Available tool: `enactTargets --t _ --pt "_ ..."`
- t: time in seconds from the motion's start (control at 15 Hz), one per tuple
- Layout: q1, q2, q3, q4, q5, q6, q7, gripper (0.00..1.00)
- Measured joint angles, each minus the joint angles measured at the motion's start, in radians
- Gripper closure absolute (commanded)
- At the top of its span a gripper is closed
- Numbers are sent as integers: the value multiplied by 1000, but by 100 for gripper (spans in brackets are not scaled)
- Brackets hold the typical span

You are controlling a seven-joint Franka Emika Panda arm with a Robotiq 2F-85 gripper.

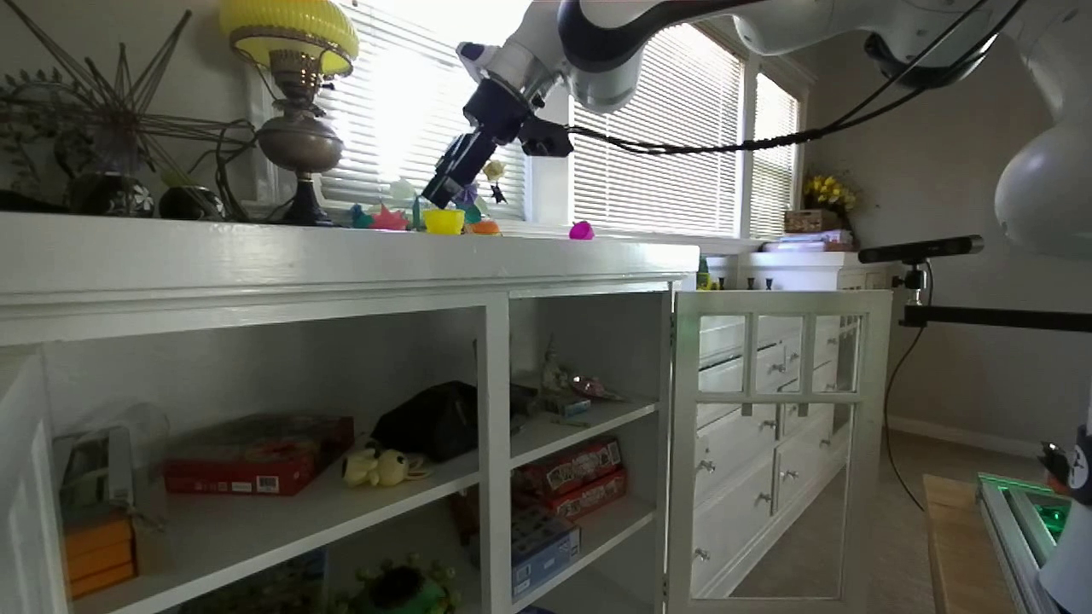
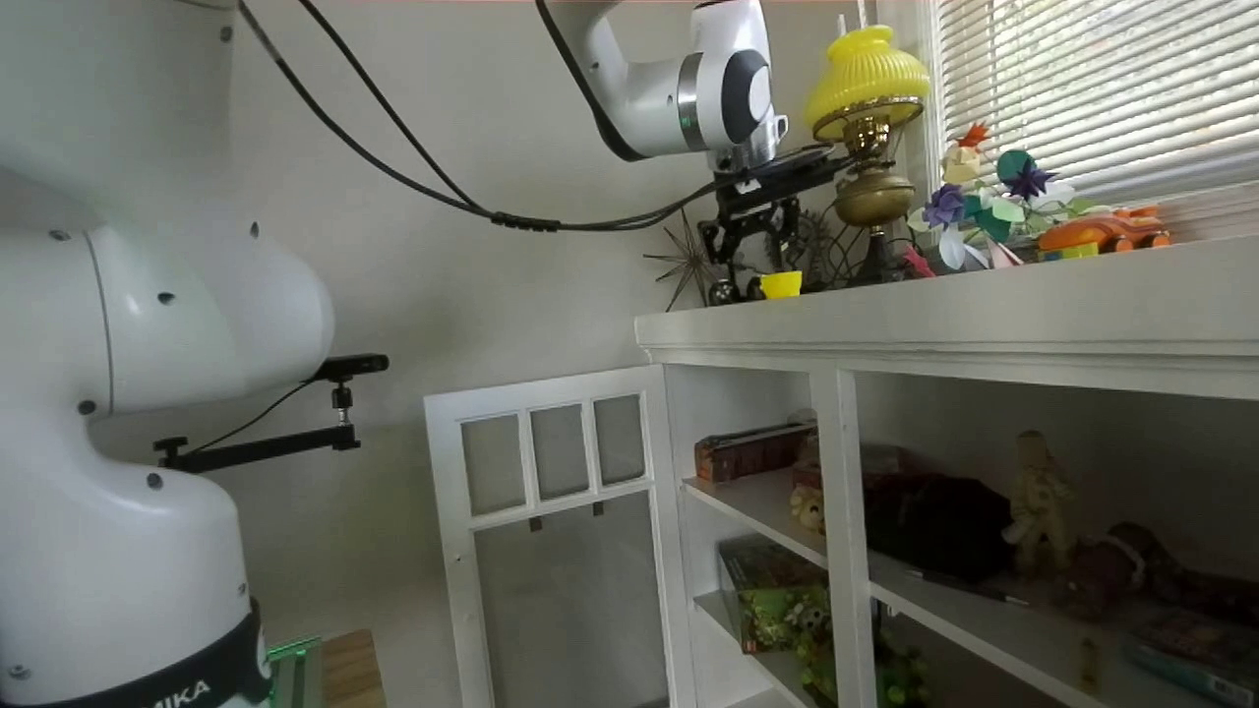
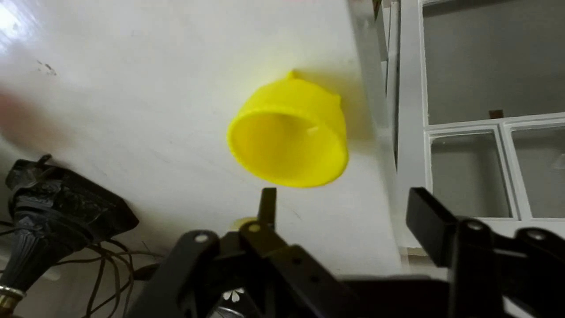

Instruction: Remove the yellow bowl from the cabinet

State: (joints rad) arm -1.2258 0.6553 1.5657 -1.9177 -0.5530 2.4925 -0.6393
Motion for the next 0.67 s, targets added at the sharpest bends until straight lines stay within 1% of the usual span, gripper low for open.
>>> enactTargets --t 0.27,0.67 --pt "1 -82 5 27 60 -29 -49 0" --pt "-11 -219 35 104 116 -145 -105 0"
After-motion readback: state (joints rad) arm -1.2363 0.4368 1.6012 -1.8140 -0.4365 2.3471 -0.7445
